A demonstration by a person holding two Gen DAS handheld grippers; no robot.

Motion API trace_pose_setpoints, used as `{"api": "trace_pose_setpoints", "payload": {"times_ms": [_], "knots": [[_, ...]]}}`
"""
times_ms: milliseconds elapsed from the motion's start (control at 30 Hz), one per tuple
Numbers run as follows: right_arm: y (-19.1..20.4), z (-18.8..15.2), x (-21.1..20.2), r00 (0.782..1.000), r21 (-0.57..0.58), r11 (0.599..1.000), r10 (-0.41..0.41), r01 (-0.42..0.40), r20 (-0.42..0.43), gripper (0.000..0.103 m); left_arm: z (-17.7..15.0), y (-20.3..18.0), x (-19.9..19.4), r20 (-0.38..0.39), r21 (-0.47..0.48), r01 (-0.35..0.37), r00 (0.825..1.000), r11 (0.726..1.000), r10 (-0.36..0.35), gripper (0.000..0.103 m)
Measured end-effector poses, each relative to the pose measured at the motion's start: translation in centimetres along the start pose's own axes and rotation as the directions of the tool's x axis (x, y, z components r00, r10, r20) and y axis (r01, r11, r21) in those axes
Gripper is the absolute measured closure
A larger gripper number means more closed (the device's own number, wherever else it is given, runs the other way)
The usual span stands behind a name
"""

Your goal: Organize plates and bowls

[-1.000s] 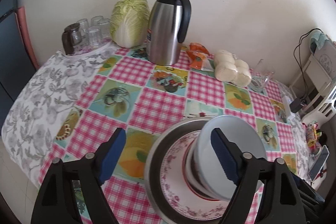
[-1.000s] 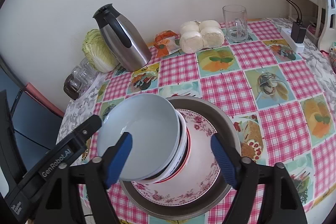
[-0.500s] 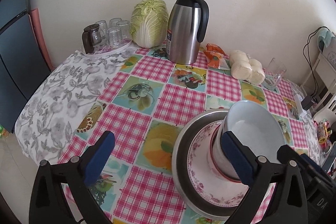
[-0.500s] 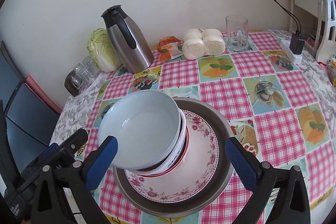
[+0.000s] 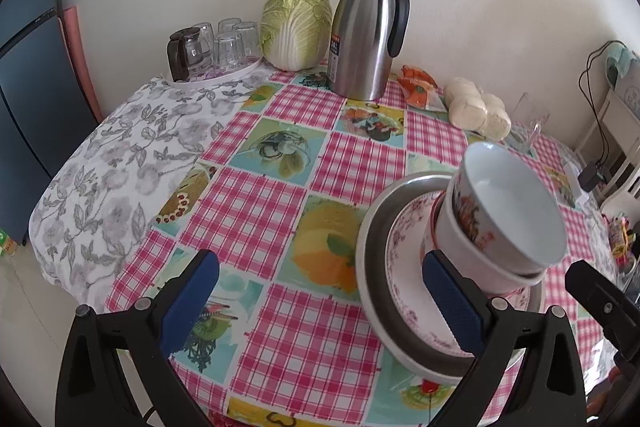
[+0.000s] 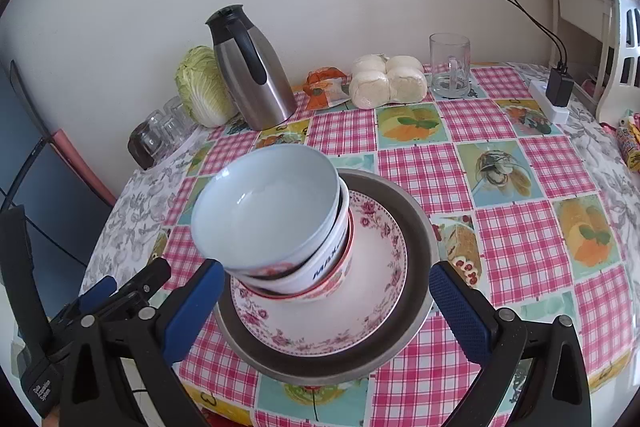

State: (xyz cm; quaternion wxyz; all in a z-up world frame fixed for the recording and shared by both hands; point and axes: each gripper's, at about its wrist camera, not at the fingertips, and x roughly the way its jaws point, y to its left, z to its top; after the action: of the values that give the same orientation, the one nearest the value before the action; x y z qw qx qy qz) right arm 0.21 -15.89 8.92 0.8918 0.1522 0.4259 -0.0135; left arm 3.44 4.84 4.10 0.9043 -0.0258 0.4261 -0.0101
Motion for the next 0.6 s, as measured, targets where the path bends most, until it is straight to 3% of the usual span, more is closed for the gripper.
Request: {"api": "trace_pose_setpoints", "payload": {"times_ms": [600], "knots": [[-1.5, -4.2, 1.6, 0.997, -0.016, 0.999, -0.053, 0.052, -0.059, 0.000, -3.1, 0.4, 1.1, -0.019, 0.078, 0.044, 0.999, 0.996, -0.042, 0.002]]}}
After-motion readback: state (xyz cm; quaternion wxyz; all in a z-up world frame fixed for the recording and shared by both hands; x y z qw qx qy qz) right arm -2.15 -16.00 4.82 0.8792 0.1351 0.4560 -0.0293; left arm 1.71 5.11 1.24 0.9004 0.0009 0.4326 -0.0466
